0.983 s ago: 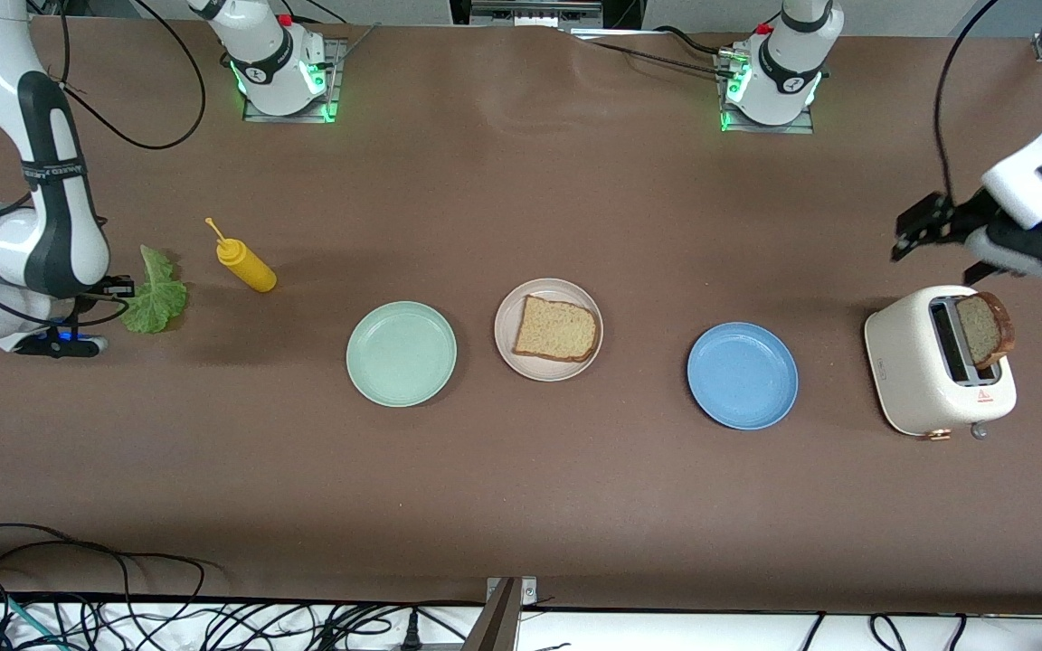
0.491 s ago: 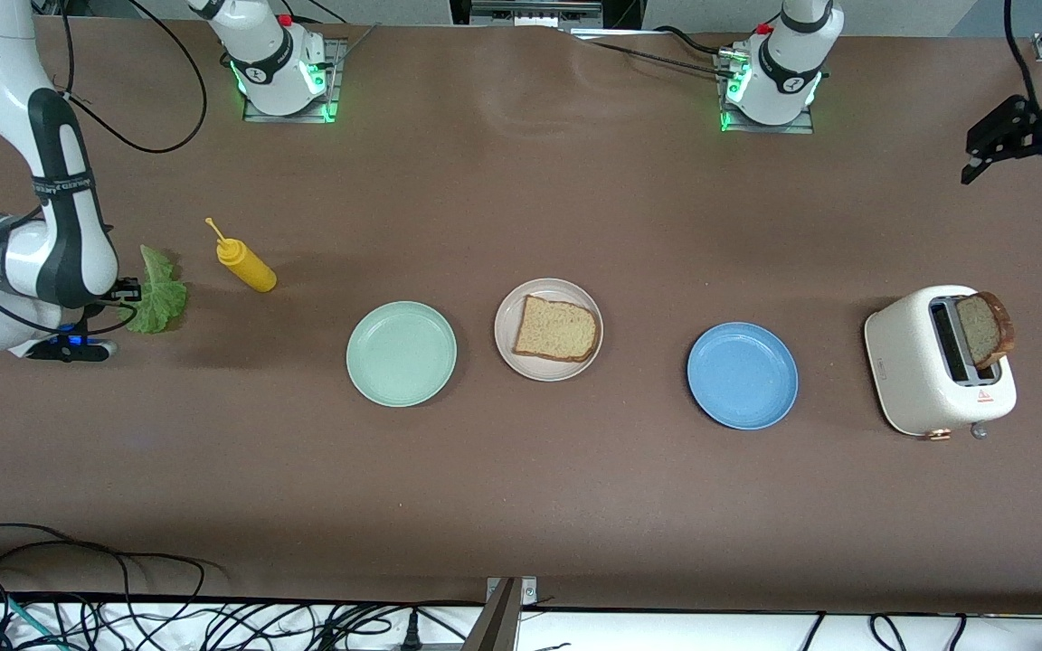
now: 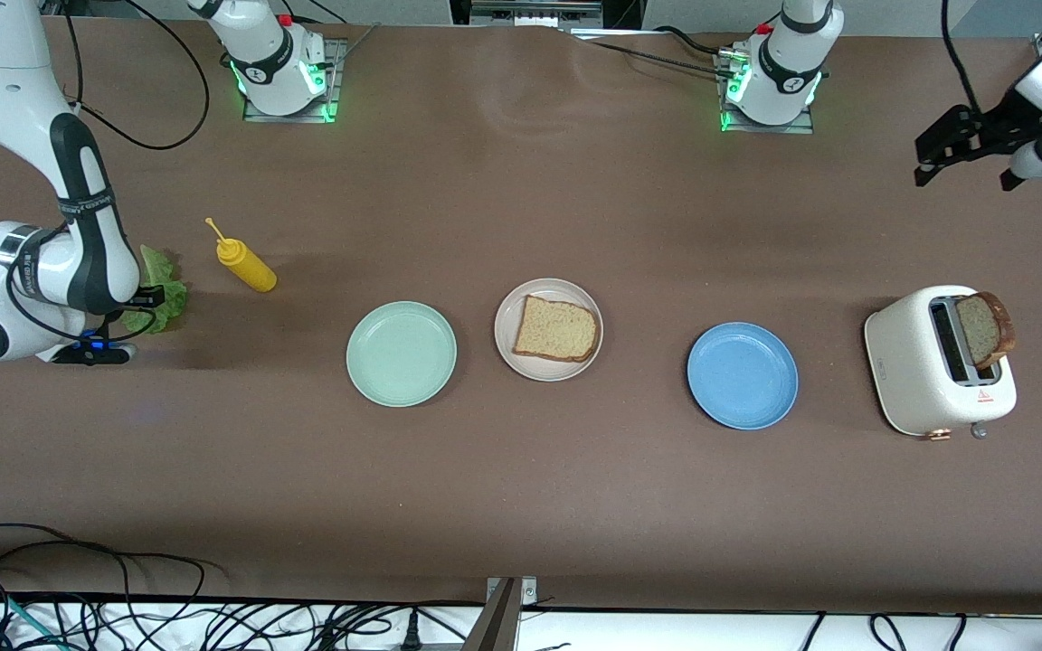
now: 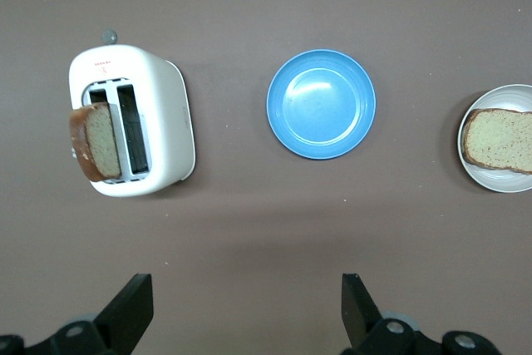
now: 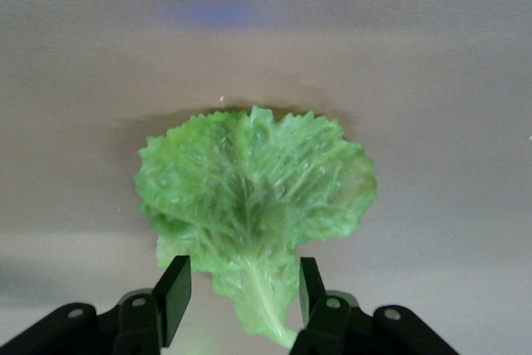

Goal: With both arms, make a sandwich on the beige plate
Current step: 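Open and raise the left gripper while the right gripper grasps lettuce, then lift the green lettuce leaf with the right gripper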

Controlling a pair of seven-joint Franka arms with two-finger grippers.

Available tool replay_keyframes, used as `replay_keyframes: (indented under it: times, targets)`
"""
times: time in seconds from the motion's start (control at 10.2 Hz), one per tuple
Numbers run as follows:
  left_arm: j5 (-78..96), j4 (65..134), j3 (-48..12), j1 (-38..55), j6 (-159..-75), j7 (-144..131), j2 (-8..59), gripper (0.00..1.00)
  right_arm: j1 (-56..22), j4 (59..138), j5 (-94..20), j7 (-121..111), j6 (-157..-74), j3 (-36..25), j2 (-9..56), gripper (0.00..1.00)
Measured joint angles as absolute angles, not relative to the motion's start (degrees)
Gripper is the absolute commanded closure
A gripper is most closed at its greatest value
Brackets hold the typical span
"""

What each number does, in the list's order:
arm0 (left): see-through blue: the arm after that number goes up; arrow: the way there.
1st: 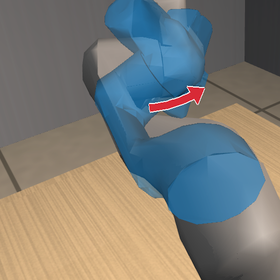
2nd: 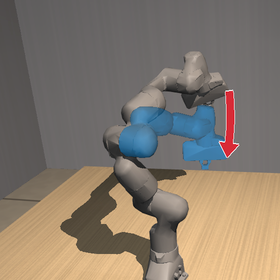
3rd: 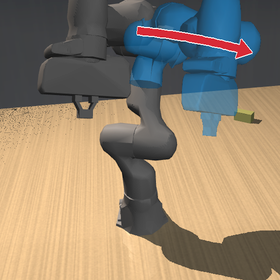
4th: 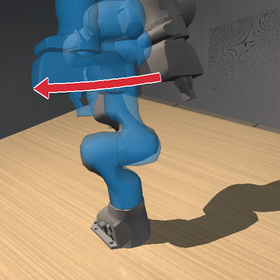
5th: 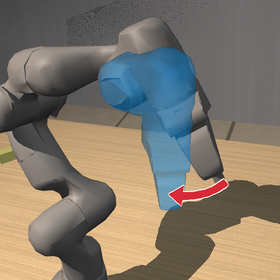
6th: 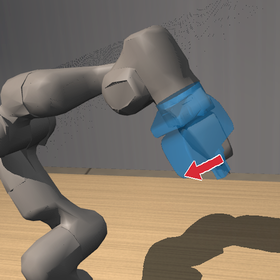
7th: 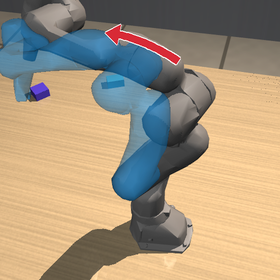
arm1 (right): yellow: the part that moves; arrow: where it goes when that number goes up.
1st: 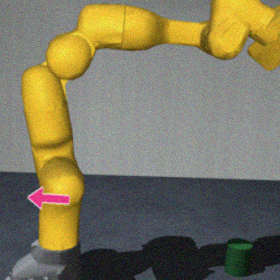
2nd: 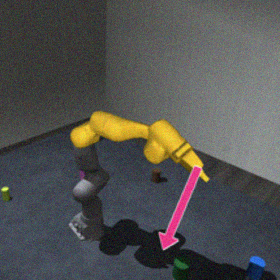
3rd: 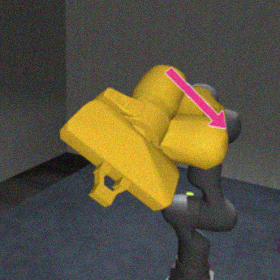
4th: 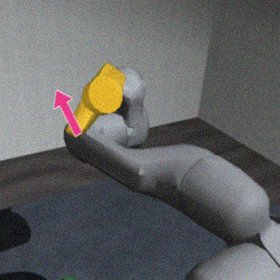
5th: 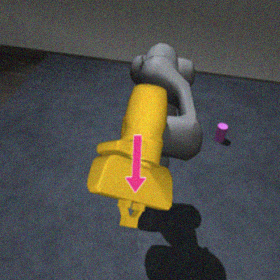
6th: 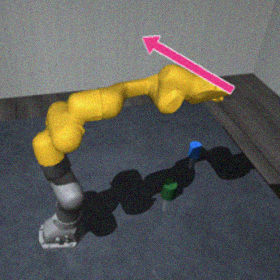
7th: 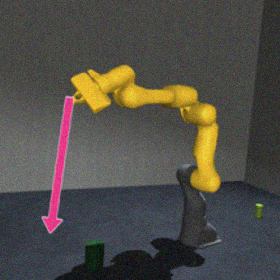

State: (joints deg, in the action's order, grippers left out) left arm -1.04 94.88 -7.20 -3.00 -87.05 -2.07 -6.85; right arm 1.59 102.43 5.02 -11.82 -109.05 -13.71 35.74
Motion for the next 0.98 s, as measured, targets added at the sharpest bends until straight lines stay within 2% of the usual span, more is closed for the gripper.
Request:
replay_keyframes:
  times: [0.2,0.29,0.39,0.49,0.69,0.98]
  targets:
    - [-1.05,90.36,-6.89,-4.3,-83.22,-2.21,-4.05,0.0,1.6,102.63,5.02,-11.83,-109.6,-13.71,37.13,0.4]
    - [-1.05,88.22,-6.73,-4.75,-82.22,-2.21,-2.49,0.0,1.61,102.66,5.02,-11.84,-109.76,-13.71,37.82,0.59]
    - [-1.05,87.01,-6.58,-4.81,-81.87,-2.21,-1.38,0.0,1.61,102.66,5.02,-11.85,-109.87,-13.71,38.33,0.85]
    - [-1.05,86.53,-5.65,-4.24,-81.77,-2.21,-0.78,0.0,1.61,102.66,5.01,-11.87,-109.88,-13.7,38.44,0.95]
    - [-1.05,86.31,-0.03,-0.22,-81.62,-2.19,-0.46,0.0,1.61,102.57,5.01,-11.89,-109.88,-13.71,38.34,1.0]
    - [-1.05,86.19,1.47,1.45,-81.41,-2.19,-0.43,0.0,1.54,102.23,5.01,-11.91,-109.52,-13.72,38.01,1.0]
